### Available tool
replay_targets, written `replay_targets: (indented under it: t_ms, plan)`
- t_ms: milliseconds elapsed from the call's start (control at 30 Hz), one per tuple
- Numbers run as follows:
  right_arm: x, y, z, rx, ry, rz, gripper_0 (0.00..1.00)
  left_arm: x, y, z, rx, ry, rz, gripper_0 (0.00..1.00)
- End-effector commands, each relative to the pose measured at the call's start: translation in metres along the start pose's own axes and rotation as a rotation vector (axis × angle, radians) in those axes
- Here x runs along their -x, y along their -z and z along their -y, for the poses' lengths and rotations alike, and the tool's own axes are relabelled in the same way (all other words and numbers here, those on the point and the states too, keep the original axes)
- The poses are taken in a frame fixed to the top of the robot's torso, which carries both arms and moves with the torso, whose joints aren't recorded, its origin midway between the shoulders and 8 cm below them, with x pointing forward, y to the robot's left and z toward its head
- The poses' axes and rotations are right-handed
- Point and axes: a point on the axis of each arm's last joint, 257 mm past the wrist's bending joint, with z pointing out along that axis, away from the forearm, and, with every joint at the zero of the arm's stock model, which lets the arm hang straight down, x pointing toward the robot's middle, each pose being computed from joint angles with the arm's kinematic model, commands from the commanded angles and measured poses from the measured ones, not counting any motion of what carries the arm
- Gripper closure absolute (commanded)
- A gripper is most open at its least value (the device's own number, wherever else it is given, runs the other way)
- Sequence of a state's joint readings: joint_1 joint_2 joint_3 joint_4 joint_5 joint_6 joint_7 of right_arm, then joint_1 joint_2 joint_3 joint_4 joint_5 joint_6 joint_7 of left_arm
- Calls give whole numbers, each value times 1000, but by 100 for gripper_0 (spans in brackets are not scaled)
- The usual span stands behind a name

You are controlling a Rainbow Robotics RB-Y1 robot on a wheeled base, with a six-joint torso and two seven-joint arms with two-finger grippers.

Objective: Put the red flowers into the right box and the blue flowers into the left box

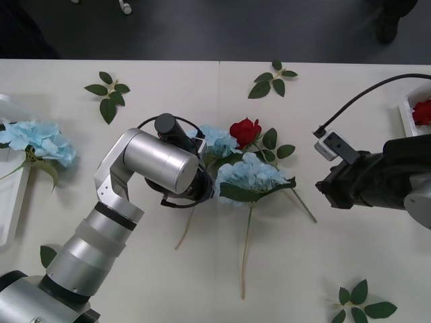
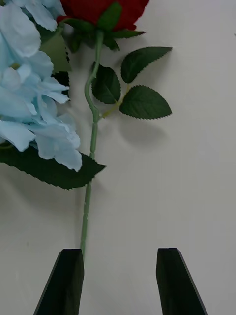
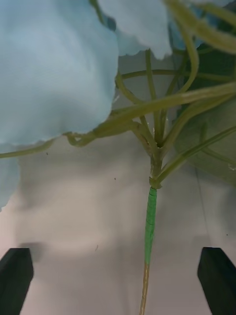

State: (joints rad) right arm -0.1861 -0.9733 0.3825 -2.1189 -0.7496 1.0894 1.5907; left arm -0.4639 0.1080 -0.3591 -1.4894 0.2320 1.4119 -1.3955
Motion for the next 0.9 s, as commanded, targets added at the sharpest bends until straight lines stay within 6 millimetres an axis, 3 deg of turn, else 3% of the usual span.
replay_targets:
  t_ms: [33,167,567,633,833,900]
  plan:
    - [27,-1,-1,0,-30,48,57,19,8,16,-18,-3,41,82]
    - [31,-8,-2,7,-25,46,57,19,9,15,-15,-5,42,94]
    - [23,-17,-6,42,-156,20,57,22,11,15,-14,-5,52,100]
    - [21,-18,-9,47,-162,14,57,26,15,13,-13,-2,65,100]
    - [19,-21,-15,56,-180,10,57,38,52,-8,-17,35,145,100]
    - [22,-21,-15,58,-187,22,36,43,72,-17,-29,68,194,100]
